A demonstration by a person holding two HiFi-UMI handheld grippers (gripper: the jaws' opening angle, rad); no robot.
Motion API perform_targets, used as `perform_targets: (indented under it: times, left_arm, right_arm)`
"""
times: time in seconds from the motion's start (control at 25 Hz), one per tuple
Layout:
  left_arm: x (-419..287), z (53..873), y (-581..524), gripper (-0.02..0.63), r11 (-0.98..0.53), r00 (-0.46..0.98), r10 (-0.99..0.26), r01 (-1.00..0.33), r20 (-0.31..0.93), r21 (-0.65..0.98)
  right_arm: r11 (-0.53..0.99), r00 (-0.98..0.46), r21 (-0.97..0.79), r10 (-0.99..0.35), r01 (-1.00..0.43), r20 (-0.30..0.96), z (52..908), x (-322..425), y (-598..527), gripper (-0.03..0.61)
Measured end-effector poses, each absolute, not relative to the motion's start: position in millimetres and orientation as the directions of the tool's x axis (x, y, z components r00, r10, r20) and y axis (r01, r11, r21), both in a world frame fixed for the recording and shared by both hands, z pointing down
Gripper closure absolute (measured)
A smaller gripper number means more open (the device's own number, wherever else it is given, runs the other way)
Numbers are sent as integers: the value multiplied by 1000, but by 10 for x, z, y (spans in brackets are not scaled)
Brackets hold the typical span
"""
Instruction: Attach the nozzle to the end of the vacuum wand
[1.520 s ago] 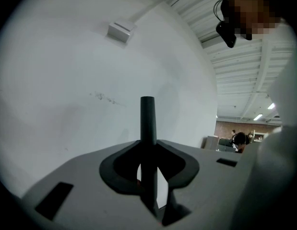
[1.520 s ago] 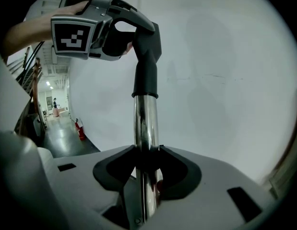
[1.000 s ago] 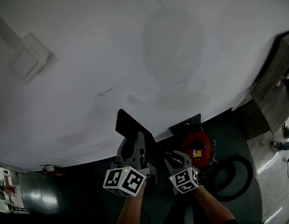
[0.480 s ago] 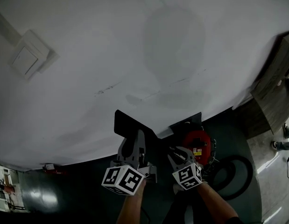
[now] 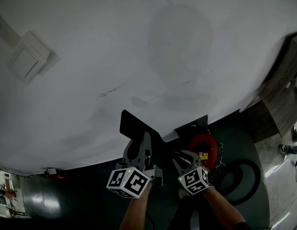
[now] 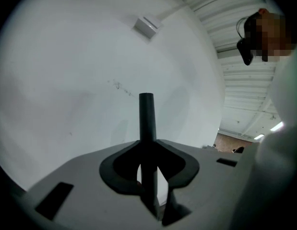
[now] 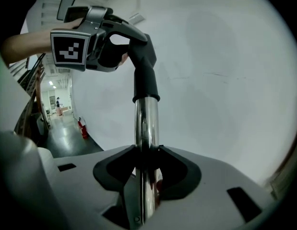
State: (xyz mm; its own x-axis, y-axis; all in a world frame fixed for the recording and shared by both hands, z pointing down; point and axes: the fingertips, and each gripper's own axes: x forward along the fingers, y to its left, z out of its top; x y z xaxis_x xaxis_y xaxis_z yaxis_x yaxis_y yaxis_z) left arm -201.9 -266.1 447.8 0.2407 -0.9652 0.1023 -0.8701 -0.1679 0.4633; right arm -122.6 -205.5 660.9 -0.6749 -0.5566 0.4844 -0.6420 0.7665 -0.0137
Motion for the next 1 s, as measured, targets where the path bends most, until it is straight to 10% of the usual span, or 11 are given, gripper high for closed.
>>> perform_targets:
  times: [1.0]
  left_arm:
    - [-1823,4600,-2072,440,-206,295,-944,-875,146,438]
  right_arm:
    - [775,-688,-60,-520,-630,506,6637,-1040,-2498,423]
